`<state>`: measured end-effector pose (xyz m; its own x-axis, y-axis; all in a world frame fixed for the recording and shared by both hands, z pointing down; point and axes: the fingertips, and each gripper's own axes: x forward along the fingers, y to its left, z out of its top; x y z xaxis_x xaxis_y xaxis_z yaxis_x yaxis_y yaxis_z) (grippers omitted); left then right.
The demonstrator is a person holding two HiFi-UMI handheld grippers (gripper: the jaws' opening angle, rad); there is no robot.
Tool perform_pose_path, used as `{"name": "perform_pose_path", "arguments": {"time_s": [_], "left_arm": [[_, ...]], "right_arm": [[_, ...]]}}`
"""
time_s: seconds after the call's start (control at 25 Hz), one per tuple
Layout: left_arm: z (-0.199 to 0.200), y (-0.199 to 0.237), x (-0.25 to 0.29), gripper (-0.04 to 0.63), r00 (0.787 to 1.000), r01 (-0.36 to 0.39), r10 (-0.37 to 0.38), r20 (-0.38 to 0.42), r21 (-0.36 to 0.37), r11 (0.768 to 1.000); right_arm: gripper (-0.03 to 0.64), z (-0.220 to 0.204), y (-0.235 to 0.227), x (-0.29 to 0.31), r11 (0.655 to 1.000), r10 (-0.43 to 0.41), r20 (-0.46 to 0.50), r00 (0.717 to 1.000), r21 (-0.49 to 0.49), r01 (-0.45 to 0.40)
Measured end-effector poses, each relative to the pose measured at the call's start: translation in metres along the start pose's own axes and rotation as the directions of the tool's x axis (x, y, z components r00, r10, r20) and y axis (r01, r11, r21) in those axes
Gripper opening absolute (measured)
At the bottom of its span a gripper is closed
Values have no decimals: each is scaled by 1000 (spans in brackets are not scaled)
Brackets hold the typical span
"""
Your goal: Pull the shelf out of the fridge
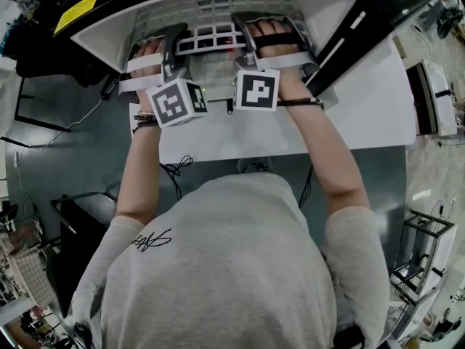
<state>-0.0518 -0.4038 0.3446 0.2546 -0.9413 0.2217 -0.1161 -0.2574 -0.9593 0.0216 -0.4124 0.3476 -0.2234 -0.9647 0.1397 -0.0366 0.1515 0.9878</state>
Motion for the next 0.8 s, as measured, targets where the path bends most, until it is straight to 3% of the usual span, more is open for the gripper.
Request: {"name": "perform_pose_path", "arguments": {"time_s": [0.8], "left_arm": [[1, 3, -7, 40, 1000, 3, -2, 7, -14, 1000]], "right_arm": [[64, 2, -1, -6, 1000, 9, -5, 1000, 8, -9]]}}
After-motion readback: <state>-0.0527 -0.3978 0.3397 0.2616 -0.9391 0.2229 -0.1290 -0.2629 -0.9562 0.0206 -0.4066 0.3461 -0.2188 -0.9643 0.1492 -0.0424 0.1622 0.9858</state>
